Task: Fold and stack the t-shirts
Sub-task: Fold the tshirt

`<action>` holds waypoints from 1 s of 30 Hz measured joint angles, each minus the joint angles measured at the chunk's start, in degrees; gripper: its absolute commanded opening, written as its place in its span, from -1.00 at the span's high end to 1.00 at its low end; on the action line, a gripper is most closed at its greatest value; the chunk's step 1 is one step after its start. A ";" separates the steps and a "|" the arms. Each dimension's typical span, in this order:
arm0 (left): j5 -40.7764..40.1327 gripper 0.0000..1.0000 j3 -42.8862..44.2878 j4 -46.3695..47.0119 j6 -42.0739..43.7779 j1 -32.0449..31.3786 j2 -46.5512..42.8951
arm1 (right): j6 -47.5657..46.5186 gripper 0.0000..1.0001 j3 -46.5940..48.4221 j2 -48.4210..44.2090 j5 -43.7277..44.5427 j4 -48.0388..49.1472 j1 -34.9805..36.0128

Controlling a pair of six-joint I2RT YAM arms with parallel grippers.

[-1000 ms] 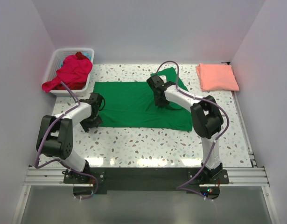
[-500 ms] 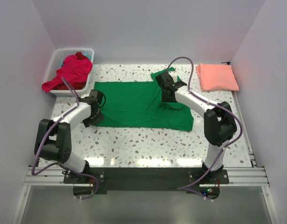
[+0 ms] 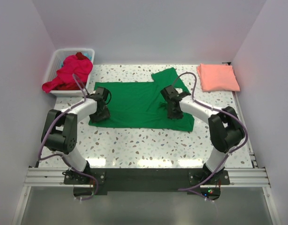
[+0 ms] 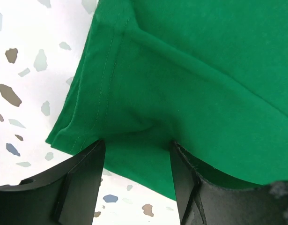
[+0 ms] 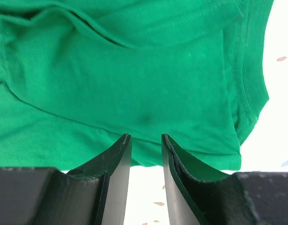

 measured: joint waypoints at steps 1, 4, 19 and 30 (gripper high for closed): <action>0.02 -0.25 -0.02 -0.11 -0.04 0.00 0.68 | 0.26 0.30 -0.48 -0.50 -0.04 -0.09 0.00; -0.15 -0.26 -0.07 -0.24 -0.28 0.00 0.98 | 1.11 0.30 -2.34 -2.08 -0.02 -0.20 -0.02; -1.49 -0.28 -2.95 0.39 -4.92 0.00 -0.85 | 4.48 0.42 -14.86 -6.82 -6.47 3.37 -5.60; -4.13 -0.29 -6.97 -2.47 -9.20 0.26 -4.81 | 5.07 0.45 -14.51 -6.16 -7.54 4.07 -7.41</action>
